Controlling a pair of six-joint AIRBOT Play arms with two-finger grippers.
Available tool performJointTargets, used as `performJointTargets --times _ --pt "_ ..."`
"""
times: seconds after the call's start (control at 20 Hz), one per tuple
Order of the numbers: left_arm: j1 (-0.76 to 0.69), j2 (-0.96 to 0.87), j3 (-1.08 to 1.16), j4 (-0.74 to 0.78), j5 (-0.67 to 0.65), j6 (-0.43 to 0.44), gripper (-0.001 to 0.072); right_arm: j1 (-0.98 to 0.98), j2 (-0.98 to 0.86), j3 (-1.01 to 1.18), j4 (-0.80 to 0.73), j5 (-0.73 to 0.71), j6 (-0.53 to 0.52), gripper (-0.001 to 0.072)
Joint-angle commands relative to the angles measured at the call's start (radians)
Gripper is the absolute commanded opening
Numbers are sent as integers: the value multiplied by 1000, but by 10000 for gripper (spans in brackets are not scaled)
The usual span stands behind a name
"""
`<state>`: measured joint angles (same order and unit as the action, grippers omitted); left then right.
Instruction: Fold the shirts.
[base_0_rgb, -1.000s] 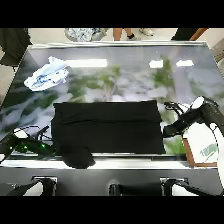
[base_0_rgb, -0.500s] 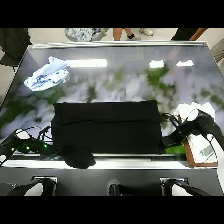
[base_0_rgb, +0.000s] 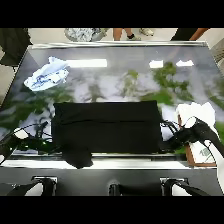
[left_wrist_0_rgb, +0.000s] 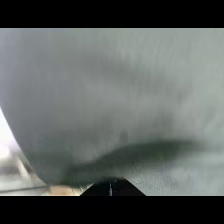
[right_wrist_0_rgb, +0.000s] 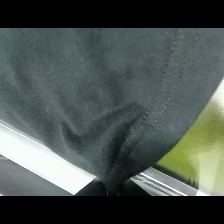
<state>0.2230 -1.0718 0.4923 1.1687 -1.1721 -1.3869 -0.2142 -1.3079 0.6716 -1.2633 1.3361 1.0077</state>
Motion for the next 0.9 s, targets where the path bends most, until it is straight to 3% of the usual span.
performJointTargets --times 0.0,0.35,0.55,0.7,0.85 --pt "1 6 79 -16 -40 13 25 0 16 25 3 -48 -46 43" --pt "0 14 280 -17 -133 14 23 0 82 211 51 23 -85 41" --pt "0 -17 406 -17 -105 1 21 26 69 306 100 -45 -95 41" --pt "-11 -139 554 -17 -95 -1 22 98 -40 444 65 -164 -43 41" --pt "-12 -301 751 -17 -97 -1 22 105 -208 634 29 -165 35 41"
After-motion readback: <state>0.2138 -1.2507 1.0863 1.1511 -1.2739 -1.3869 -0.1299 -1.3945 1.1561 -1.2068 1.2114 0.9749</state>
